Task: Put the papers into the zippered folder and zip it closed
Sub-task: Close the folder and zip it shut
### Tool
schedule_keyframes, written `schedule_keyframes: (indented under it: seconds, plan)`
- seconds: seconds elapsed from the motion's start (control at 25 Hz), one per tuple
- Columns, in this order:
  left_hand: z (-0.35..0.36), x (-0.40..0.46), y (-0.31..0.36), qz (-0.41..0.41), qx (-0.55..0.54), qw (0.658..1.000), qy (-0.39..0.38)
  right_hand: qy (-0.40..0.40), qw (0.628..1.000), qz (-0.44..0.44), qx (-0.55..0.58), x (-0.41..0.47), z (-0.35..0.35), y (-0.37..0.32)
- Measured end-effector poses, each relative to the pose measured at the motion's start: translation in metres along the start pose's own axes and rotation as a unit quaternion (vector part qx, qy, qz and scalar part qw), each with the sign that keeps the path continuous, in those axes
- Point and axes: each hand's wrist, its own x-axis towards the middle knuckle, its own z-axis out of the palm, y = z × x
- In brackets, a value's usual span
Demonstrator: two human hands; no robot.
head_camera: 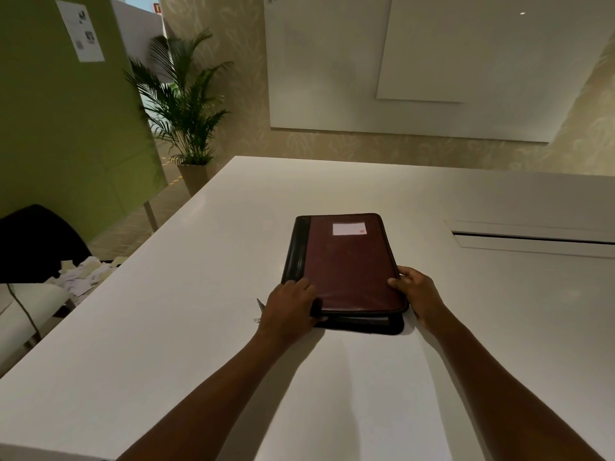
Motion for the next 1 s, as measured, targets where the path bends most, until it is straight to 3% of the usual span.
schedule_keyframes:
  seconds: [0.2,0.32,0.48,0.68,0.88,1.0]
  plan:
    - [0.003,-0.012,-0.018,0.0,-0.052,0.999,0.007,0.043,0.991,-0.006,-0.128,-0.004,0.01,0.0]
    - [0.004,-0.023,-0.033,0.005,-0.08,0.997,-0.001,0.056,0.961,-0.03,-0.269,-0.009,0.017,0.001]
    - [0.003,-0.039,-0.048,-0.046,-0.108,0.993,-0.002,0.07,0.935,-0.025,-0.348,-0.019,0.036,0.002]
    - [-0.001,-0.054,-0.066,-0.117,-0.163,0.98,-0.007,0.079,0.862,-0.1,-0.491,-0.039,0.078,-0.003]
    - [-0.002,-0.062,-0.085,-0.148,-0.221,0.964,-0.016,0.001,0.869,-0.153,-0.471,-0.073,0.142,-0.002]
    - [-0.005,-0.067,-0.094,-0.12,-0.256,0.959,-0.019,-0.03,0.876,-0.173,-0.449,-0.09,0.177,0.002]
